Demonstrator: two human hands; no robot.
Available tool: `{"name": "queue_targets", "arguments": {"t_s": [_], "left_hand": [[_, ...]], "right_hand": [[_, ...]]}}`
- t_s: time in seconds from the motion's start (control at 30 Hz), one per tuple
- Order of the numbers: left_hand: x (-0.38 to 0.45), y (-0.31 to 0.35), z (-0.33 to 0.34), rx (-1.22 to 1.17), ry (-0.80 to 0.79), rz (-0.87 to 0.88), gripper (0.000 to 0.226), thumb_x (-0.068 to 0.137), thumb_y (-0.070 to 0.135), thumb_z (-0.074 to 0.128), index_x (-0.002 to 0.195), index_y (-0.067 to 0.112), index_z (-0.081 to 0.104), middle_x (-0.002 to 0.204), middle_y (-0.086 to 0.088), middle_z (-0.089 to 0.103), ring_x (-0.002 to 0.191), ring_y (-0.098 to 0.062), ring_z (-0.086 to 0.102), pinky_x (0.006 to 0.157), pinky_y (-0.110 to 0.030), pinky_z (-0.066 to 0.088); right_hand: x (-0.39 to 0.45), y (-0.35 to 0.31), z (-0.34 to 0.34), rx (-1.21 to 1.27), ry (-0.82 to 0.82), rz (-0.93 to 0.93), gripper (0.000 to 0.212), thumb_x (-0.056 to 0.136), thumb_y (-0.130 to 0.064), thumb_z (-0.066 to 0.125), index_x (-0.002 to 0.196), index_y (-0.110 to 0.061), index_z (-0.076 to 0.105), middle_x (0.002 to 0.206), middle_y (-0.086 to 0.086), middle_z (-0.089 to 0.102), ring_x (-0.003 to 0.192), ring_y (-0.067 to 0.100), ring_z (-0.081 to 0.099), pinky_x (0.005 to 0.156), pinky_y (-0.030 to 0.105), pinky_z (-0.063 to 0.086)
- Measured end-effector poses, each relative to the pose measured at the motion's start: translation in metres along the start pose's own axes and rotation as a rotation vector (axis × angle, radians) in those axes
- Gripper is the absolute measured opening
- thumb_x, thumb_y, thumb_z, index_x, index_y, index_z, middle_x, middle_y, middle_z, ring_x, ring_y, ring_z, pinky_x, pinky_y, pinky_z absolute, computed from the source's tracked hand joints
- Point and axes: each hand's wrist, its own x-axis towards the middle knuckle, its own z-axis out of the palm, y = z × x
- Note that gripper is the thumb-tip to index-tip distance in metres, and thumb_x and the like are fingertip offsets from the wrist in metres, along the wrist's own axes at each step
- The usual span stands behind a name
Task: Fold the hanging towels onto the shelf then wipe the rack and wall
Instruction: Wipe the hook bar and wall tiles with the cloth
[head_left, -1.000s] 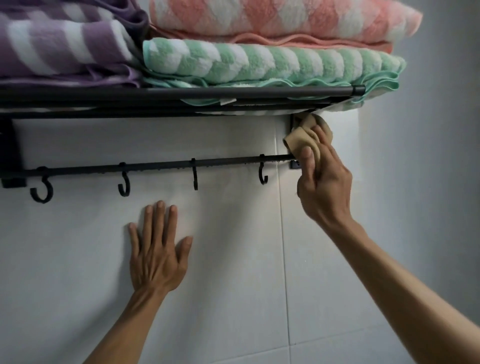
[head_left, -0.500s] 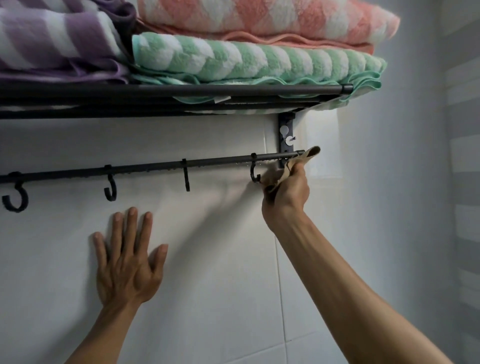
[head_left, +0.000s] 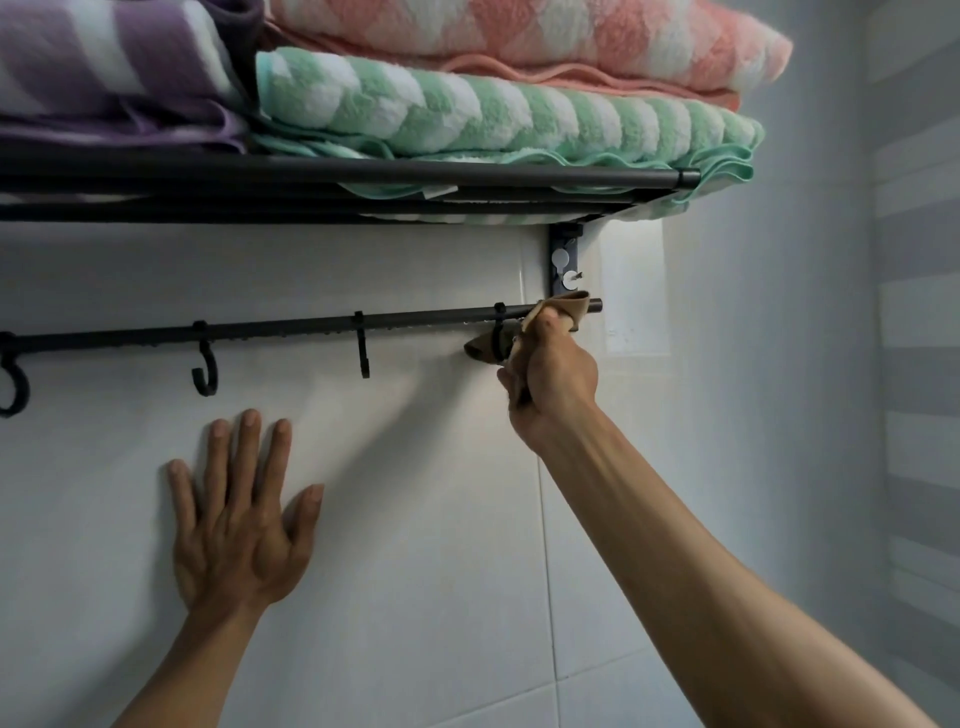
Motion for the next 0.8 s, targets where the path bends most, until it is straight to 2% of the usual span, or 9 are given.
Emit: {"name": "queue_targets", "arguments": {"t_s": [0.17,0.23,0.3,0.37,0.4,0.47,0.6,0.7,0.8], "left_hand": [[0.0,0.0,0.0,0.005,0.0,-0.002,0.074,0.094,0.054,0.031,0.158,0.018,0.023,0.168,-0.004,0.009,0.155,-0.026,0.004,0.122,-0.058,0.001],[0.0,0.0,0.0,-0.001,0.005,-0.005,0.074,0.094,0.054,0.031,0.158,0.017,0.023,0.168,-0.004,0.01,0.155,-0.026,0.004,0.122,-0.058,0.0],[0.0,0.001,-0.001,-0.003,0.004,-0.002,0.075,0.094,0.054,0.031,0.158,0.017,0.023,0.168,-0.004,0.01,0.155,-0.026,0.004,0.122,-0.058,0.0],[0.001,0.003,-0.002,-0.005,0.01,0.002,0.075,0.093,0.054,0.031,0.158,0.017,0.023,0.168,-0.005,0.01,0.155,-0.027,0.005,0.122,-0.058,0.001],[0.001,0.003,-0.003,-0.006,0.013,0.003,0.075,0.093,0.054,0.032,0.158,0.017,0.024,0.168,-0.005,0.01,0.155,-0.027,0.005,0.121,-0.059,0.001],[0.001,0.003,-0.004,0.0,0.011,0.004,0.076,0.093,0.054,0.031,0.158,0.016,0.024,0.168,-0.006,0.011,0.155,-0.028,0.005,0.121,-0.059,0.001],[0.0,0.003,-0.004,0.007,-0.013,-0.009,0.076,0.093,0.055,0.029,0.158,0.017,0.023,0.168,-0.005,0.009,0.155,-0.028,0.003,0.121,-0.06,0.002],[0.001,0.003,-0.004,0.005,-0.009,-0.013,0.075,0.093,0.055,0.03,0.158,0.017,0.023,0.168,-0.005,0.009,0.155,-0.028,0.004,0.121,-0.059,0.001],[0.001,0.002,-0.003,0.011,-0.015,-0.017,0.075,0.094,0.055,0.028,0.158,0.017,0.021,0.168,-0.004,0.008,0.155,-0.027,0.003,0.121,-0.059,0.001]], "right_hand": [[-0.004,0.002,-0.007,-0.11,-0.043,0.042,0.026,0.099,-0.022,0.056,0.075,-0.009,0.056,0.06,0.014,0.059,0.054,0.023,0.041,0.048,0.029,0.03],[-0.003,0.001,-0.012,-0.154,-0.071,0.053,0.024,0.099,-0.02,0.058,0.078,-0.007,0.059,0.075,0.021,0.057,0.059,0.027,0.044,0.047,0.028,0.032],[-0.001,-0.001,-0.017,-0.207,-0.124,0.053,0.023,0.097,-0.016,0.062,0.077,-0.004,0.062,0.079,0.022,0.057,0.069,0.033,0.055,0.048,0.03,0.045],[0.001,-0.005,-0.021,-0.279,-0.177,0.068,0.018,0.094,-0.014,0.068,0.078,-0.005,0.065,0.078,0.018,0.064,0.073,0.034,0.067,0.068,0.045,0.063],[0.003,-0.008,-0.023,-0.325,-0.182,0.082,0.017,0.093,-0.014,0.069,0.078,-0.006,0.066,0.077,0.016,0.066,0.067,0.031,0.068,0.076,0.051,0.062],[0.005,-0.015,-0.026,-0.374,-0.184,0.11,0.016,0.091,-0.015,0.071,0.079,-0.006,0.066,0.078,0.016,0.068,0.064,0.029,0.068,0.075,0.052,0.061],[0.01,-0.024,-0.032,-0.169,-0.164,0.151,0.011,0.091,-0.006,0.068,0.093,0.004,0.064,0.103,0.033,0.07,0.095,0.051,0.071,0.072,0.066,0.058],[0.017,-0.021,-0.034,0.001,-0.076,0.106,0.003,0.089,0.001,0.062,0.087,0.002,0.061,0.109,0.036,0.068,0.086,0.047,0.072,0.071,0.062,0.059],[0.018,-0.009,-0.028,0.007,-0.049,0.06,0.013,0.092,-0.006,0.064,0.079,-0.002,0.064,0.1,0.028,0.072,0.081,0.041,0.071,0.075,0.062,0.06]]}}
